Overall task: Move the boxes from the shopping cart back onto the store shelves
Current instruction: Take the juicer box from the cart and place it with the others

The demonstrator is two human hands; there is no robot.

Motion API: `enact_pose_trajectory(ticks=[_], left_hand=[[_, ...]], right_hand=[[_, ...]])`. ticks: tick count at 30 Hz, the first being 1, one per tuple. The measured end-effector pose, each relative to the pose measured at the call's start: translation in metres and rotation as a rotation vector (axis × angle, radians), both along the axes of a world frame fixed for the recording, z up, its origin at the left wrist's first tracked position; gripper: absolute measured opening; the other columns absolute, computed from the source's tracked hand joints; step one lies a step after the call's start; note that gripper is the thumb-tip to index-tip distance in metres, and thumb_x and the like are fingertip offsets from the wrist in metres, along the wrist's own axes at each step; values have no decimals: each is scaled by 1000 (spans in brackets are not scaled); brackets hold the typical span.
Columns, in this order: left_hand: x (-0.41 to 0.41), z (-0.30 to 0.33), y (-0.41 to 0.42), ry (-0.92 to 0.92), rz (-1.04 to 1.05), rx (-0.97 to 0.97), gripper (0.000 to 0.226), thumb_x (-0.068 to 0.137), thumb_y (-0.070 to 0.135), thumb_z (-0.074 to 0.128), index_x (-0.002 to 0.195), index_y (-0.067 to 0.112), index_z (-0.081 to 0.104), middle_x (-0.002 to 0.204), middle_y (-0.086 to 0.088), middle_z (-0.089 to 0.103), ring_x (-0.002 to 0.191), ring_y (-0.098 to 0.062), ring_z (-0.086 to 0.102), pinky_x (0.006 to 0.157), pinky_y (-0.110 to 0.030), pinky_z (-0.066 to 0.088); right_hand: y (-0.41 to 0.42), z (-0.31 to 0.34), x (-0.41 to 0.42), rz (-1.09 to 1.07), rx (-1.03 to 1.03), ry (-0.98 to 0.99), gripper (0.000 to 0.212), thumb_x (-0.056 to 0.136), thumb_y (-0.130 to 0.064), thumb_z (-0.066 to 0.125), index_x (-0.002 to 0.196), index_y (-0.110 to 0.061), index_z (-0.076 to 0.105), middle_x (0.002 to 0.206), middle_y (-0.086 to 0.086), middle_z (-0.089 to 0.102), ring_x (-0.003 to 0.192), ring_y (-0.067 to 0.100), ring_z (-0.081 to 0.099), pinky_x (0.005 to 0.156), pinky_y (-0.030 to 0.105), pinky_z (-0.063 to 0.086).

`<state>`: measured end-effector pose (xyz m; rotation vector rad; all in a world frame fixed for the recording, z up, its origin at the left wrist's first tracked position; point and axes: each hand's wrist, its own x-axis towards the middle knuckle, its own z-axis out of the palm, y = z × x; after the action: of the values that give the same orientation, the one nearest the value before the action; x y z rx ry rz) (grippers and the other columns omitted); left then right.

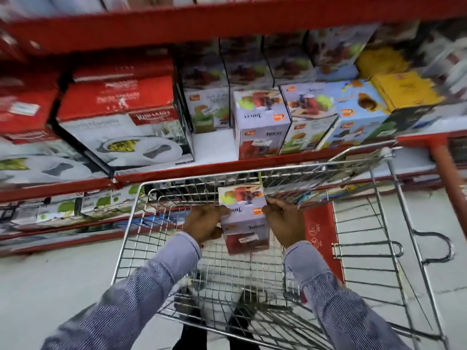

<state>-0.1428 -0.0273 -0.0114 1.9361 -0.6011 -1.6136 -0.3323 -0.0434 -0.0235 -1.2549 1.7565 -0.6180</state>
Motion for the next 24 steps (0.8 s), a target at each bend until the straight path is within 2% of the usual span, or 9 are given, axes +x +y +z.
enact_pose_trajectory(ticks=[3, 5, 7, 9, 11, 14, 17, 21, 24], left_hand=[[13, 34, 4, -36, 52, -138, 14, 79, 18, 70, 69, 11, 66, 65, -15, 59, 55, -24, 54, 51, -26, 40], [22, 60, 7, -91, 75, -230, 23, 77, 17, 73, 56, 13, 65, 52, -7, 62, 41, -19, 54, 45, -21, 40], [33, 83, 7, -133, 81, -295, 21, 76, 14, 74, 57, 10, 65, 45, 2, 64, 38, -12, 60, 39, -21, 46], [44, 101, 4, -217, 57, -342, 23, 68, 28, 79, 67, 8, 69, 57, -4, 73, 57, -22, 72, 55, -37, 61], [56, 118, 1, -303, 17, -404, 33, 58, 42, 78, 72, 13, 74, 68, -6, 77, 70, -30, 74, 71, -51, 61], [68, 136, -8, -381, -49, -479, 26, 66, 39, 77, 79, 17, 75, 68, 1, 73, 72, -24, 71, 73, -44, 60], [75, 147, -15, -452, -141, -576, 19, 81, 26, 73, 97, 17, 76, 90, 0, 77, 81, -17, 70, 71, -31, 55], [81, 144, -27, -511, -170, -639, 25, 85, 22, 69, 109, 17, 71, 106, 0, 75, 96, -16, 69, 82, -31, 57], [76, 136, -32, -476, -149, -639, 27, 87, 14, 64, 114, 17, 63, 111, 1, 69, 103, -20, 65, 91, -39, 55]], right_hand=[[-6, 44, 12, -9, -62, 12, 24, 86, -26, 63, 105, -21, 75, 91, 0, 75, 86, 20, 67, 81, 29, 51], [-10, 73, 20, -30, -110, -2, 22, 84, -27, 65, 102, -21, 76, 84, 0, 75, 83, 20, 69, 78, 29, 53], [-14, 97, 29, -34, -154, -38, 22, 83, -27, 67, 103, -20, 76, 81, -4, 71, 77, 11, 66, 72, 20, 49], [-20, 116, 37, -10, -201, -53, 24, 83, -28, 68, 104, -20, 75, 84, -4, 71, 73, 5, 61, 64, 15, 45], [-26, 132, 46, 26, -240, -48, 27, 84, -28, 67, 108, -18, 74, 91, 0, 75, 75, 9, 62, 64, 16, 45], [-36, 147, 58, 72, -274, -7, 31, 85, -27, 65, 114, -15, 72, 100, 4, 77, 82, 16, 67, 74, 21, 51], [-46, 158, 65, 134, -288, 47, 34, 87, -27, 64, 119, -16, 69, 106, 3, 76, 87, 14, 68, 83, 23, 52], [-60, 167, 72, 202, -305, 103, 34, 88, -25, 64, 121, -18, 66, 115, 1, 73, 81, 10, 64, 86, 24, 53], [-68, 167, 73, 237, -311, 155, 36, 89, -20, 63, 125, -20, 64, 124, 1, 69, 98, 18, 69, 91, 29, 54]])
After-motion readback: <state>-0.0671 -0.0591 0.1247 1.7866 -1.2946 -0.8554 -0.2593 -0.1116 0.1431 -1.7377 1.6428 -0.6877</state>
